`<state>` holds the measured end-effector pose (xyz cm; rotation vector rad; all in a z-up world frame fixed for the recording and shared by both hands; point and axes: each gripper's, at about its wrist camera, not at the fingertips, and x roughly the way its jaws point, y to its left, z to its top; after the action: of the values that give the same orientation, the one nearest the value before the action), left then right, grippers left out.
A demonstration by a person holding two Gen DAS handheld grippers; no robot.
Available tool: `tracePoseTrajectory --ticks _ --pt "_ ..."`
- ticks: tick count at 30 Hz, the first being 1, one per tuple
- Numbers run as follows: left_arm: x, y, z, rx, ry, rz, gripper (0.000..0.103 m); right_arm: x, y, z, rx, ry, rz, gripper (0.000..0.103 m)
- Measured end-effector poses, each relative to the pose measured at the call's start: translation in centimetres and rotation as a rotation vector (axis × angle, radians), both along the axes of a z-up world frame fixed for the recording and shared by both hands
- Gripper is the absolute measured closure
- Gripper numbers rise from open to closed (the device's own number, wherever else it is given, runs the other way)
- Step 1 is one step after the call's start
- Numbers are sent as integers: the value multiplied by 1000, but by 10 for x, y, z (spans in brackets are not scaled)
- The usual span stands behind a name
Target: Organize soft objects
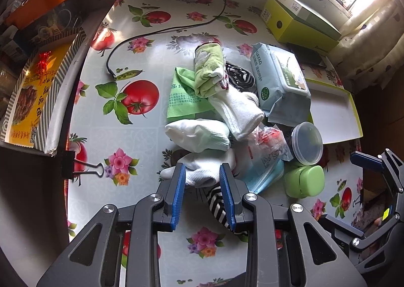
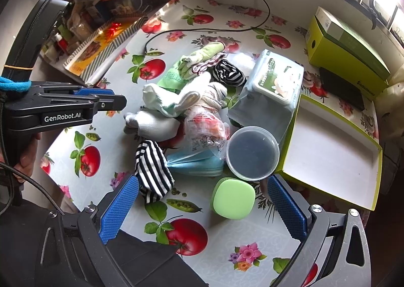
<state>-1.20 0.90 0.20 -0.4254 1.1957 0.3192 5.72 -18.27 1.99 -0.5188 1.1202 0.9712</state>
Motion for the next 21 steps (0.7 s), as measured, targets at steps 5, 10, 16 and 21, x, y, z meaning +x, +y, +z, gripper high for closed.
tracePoseTrajectory --ticks 5,10,16,21 --pt "0 1 0 3 4 1 74 -1 1 -1 -2 -1 1 0" --pt "-2 3 -1 5 10 7 74 -1 1 -1 -2 -1 3 0" --pt "-2 2 0 21 13 8 74 0 2 -1 -3 1 2 0" --pt "-2 2 1 19 12 8 74 -1 3 -2 -5 4 5 0"
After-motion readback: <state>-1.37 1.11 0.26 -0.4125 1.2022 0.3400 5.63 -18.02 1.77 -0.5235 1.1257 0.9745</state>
